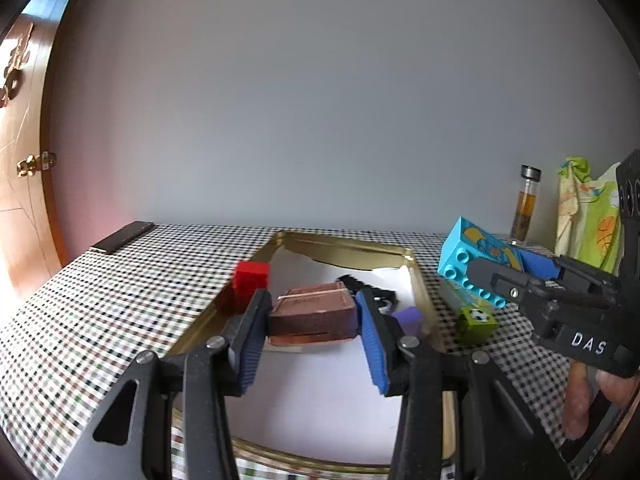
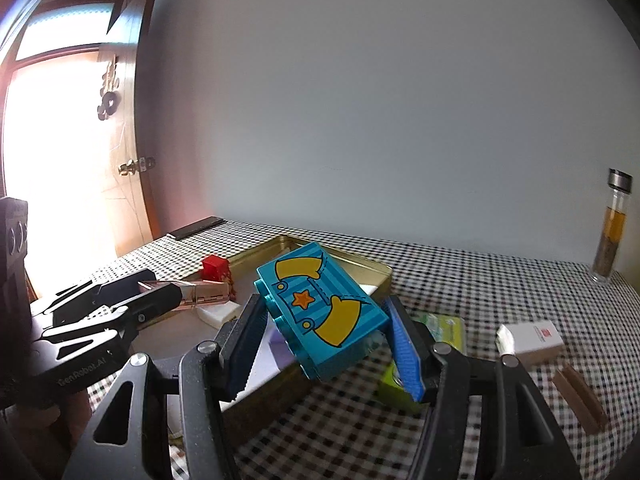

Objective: Organize rigid objects
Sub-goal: 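Lower the copper box into the tin and open the left gripper while the right gripper releases the blue brick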

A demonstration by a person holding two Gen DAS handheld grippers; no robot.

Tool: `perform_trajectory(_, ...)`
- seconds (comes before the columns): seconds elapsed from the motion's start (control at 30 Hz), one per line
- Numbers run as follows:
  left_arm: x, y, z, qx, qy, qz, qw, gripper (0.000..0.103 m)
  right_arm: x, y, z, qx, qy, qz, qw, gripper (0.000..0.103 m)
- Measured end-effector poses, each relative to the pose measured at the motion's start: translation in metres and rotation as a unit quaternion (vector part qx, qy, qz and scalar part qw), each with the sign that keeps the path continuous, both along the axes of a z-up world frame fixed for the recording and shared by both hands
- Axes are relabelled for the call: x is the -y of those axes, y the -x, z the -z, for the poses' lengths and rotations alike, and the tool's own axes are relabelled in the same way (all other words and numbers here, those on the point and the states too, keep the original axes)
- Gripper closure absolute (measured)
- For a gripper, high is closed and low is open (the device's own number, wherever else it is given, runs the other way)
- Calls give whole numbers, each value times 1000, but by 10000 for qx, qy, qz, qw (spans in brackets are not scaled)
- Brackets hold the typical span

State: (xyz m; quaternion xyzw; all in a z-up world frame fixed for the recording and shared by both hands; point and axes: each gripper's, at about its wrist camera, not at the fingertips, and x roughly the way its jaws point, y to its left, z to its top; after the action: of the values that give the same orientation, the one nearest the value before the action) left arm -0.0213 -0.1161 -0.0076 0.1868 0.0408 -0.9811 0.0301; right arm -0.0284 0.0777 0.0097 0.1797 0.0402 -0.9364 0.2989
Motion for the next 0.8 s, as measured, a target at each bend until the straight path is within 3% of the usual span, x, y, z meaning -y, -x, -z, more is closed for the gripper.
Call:
perform_trajectory(0.43, 27, 30, 19, 547, -61, -342, 9979, 60, 62, 34, 9, 469, -244, -427, 9977, 42)
perform_trajectory(0.8, 33, 38, 26, 673, -82, -488, 9965, 59, 90, 44, 32, 797, -529, -665, 9932, 41)
